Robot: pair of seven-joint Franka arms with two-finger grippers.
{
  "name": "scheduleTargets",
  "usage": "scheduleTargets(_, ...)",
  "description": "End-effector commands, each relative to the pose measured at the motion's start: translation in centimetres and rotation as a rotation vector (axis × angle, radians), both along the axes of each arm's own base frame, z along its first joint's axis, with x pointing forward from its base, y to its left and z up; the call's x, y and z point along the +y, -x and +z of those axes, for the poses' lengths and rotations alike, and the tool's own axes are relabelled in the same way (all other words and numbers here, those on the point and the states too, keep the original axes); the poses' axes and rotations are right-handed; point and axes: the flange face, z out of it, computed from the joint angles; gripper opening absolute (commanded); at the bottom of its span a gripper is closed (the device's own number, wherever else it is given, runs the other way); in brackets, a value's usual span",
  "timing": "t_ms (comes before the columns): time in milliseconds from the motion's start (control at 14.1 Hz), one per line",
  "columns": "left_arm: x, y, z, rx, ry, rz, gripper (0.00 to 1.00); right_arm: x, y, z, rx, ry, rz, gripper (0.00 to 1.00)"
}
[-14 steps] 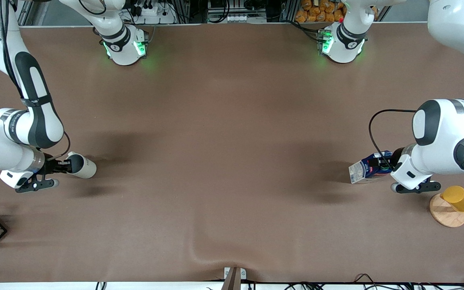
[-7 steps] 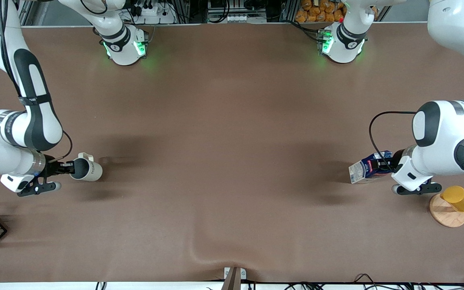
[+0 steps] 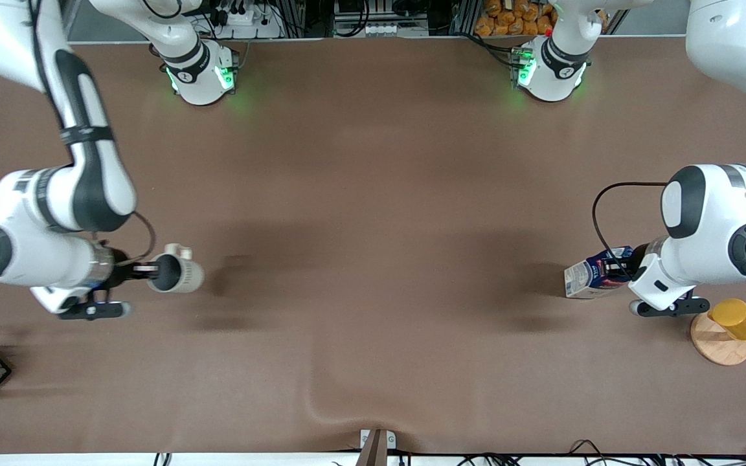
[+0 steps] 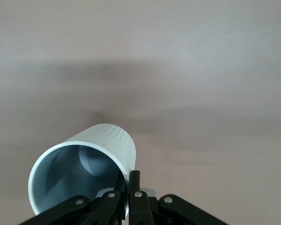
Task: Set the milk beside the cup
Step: 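Grasp and lift the mug with the right gripper while the left grasps the carton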
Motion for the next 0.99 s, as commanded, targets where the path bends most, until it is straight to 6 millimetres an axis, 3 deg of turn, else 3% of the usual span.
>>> scheduleTargets(0,-0.3,-0.4,1.5,-0.027,-0.013,-0.004,0.32,7.1,1.4,1.2,0.010,0.014,-0.097,0.00)
scheduleTargets(284,-1.6,0.4,5.3,-0.024,-0.013,-0.031,0.32,19.6,4.3,1.6,-0.025,0.043,-0.247,0.00)
scheduleTargets(497,-4.3,1.7,8.3,-0.007,-0.005,-0.073,0.32,26.6,6.2,-1.1,-0.053,0.054,-0.353,0.00)
scheduleTargets(710,-7.4,3.0,11.4,0.022,0.009,-0.109,0.32,35.5,7.9,-3.9,-0.080,0.052,-0.452,0.00)
scheduleTargets(923,-10.6,4.2,12.6,0.047,0.031,-0.153,0.32,39.9,9.0,-6.4,-0.110,0.023,-0.497,0.00)
